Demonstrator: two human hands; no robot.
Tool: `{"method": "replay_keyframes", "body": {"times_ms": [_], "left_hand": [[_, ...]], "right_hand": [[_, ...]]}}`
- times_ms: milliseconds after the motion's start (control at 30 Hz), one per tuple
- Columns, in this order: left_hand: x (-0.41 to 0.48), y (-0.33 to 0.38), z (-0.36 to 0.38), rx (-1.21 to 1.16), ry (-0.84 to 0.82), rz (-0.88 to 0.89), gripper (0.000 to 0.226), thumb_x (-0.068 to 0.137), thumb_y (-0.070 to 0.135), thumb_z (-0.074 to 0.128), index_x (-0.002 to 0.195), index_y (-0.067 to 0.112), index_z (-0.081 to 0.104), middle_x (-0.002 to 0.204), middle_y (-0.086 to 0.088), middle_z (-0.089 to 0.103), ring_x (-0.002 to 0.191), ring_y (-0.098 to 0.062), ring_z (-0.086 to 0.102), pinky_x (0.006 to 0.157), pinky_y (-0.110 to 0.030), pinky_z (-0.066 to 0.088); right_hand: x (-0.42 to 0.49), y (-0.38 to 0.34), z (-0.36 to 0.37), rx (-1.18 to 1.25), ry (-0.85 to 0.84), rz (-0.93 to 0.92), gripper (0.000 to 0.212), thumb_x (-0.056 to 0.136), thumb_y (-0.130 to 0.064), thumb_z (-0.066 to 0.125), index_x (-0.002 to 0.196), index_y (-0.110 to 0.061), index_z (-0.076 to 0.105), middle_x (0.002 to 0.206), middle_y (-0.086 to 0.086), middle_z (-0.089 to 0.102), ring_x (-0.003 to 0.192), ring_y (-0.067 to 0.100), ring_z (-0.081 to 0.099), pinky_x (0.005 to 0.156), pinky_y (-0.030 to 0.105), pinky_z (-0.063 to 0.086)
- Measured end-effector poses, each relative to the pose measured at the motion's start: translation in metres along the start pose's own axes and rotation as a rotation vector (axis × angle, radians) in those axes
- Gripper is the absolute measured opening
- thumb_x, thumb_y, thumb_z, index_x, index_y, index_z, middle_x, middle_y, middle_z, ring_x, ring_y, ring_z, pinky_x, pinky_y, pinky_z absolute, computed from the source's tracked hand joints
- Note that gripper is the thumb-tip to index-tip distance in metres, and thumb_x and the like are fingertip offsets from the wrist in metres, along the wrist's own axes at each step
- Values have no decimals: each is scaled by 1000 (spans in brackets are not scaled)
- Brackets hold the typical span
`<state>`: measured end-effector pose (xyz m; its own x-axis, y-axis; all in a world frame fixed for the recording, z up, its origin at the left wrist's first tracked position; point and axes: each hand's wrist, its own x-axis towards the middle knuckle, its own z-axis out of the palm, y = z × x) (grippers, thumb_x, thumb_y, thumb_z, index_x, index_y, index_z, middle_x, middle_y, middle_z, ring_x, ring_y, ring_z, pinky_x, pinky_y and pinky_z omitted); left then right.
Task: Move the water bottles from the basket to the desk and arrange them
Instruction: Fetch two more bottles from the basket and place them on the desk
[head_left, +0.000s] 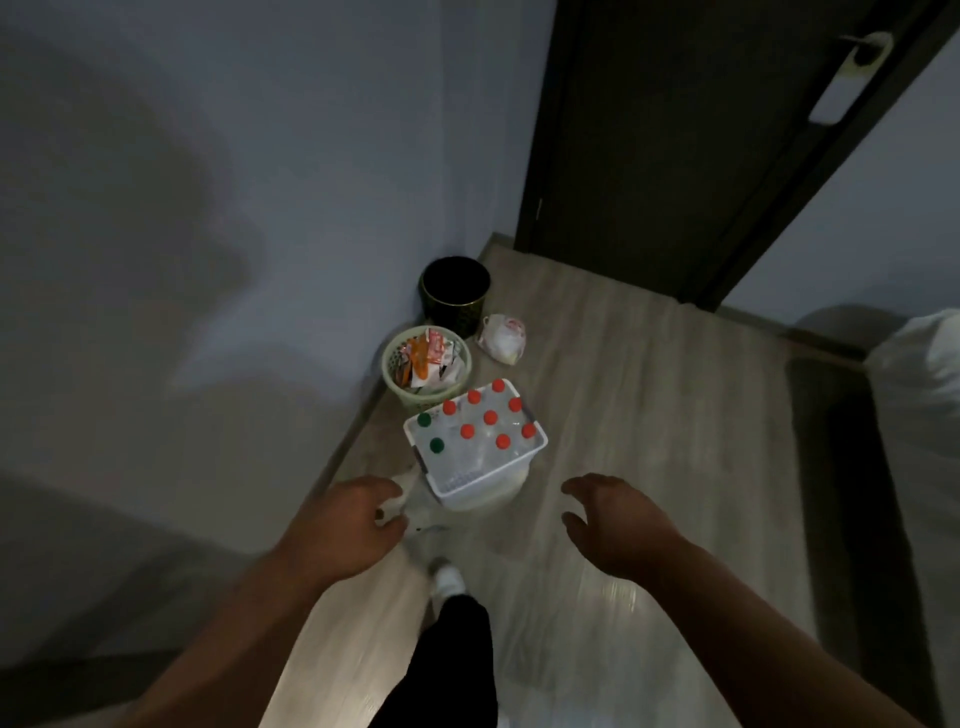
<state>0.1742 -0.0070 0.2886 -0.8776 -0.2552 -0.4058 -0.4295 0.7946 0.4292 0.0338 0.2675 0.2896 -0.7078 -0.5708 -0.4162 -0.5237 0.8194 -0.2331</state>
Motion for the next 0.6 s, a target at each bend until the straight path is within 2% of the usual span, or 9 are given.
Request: {"method": "replay_keyframes", "body": {"times_ms": [67, 167, 233, 300, 333, 367, 433, 600], "left_hand": [[27, -7, -5, -35, 0, -17, 61, 75, 60, 47, 125, 28, 62, 129, 6, 62, 115, -14, 60, 93, -22, 44], [63, -10, -15, -57, 8, -46, 48, 87, 42, 59, 131, 22, 58, 136, 1, 57, 124, -18, 53, 99, -24, 38], [81, -11, -19, -99, 41, -42, 48, 85, 43, 54, 122, 15, 65, 126, -6, 64, 117, -25, 59, 95, -27, 43], [102, -24, -16, -142, 81, -29, 57, 77, 50, 44, 106, 9, 72, 108, -11, 71, 100, -30, 68, 85, -34, 51], [111, -29, -15, -144, 67, -54, 53, 80, 49, 48, 110, 12, 71, 112, -8, 70, 104, -28, 66, 87, -34, 51], [118, -33, -17, -136, 31, -92, 45, 86, 45, 53, 120, 17, 65, 124, -5, 64, 115, -25, 60, 94, -32, 47], [136, -46, -13, -145, -51, -158, 48, 92, 39, 58, 137, 23, 51, 142, -1, 51, 131, -21, 47, 106, -31, 36], [169, -67, 11, -198, -59, -220, 48, 91, 35, 60, 137, 20, 51, 140, -4, 53, 128, -22, 50, 103, -31, 37]], "right_hand": [[27, 0, -7, -19, -33, 12, 45, 95, -38, 48, 138, -22, 47, 137, 2, 54, 125, 20, 50, 103, 35, 43], [63, 0, -16, -44, -122, 34, 48, 97, -39, 46, 142, -24, 42, 143, 0, 48, 131, 18, 45, 107, 33, 39], [86, 0, -21, -72, -167, 35, 49, 97, -40, 46, 143, -24, 40, 145, -1, 47, 133, 18, 43, 108, 33, 38], [110, 2, -23, -102, -183, 28, 49, 97, -39, 46, 143, -23, 41, 144, 0, 47, 132, 18, 43, 108, 34, 38], [121, 3, -23, -116, -194, 22, 49, 97, -39, 46, 143, -23, 41, 144, 0, 47, 132, 18, 43, 108, 34, 38], [133, 3, -21, -126, -209, 16, 49, 97, -39, 46, 143, -23, 41, 144, 0, 47, 132, 18, 43, 109, 34, 37], [155, 2, -16, -143, -238, -4, 50, 97, -39, 46, 143, -22, 41, 146, 0, 46, 133, 19, 42, 109, 34, 37], [219, 0, 13, -183, -316, -71, 48, 95, -39, 48, 140, -22, 42, 140, 1, 49, 128, 20, 46, 105, 35, 39]]}}
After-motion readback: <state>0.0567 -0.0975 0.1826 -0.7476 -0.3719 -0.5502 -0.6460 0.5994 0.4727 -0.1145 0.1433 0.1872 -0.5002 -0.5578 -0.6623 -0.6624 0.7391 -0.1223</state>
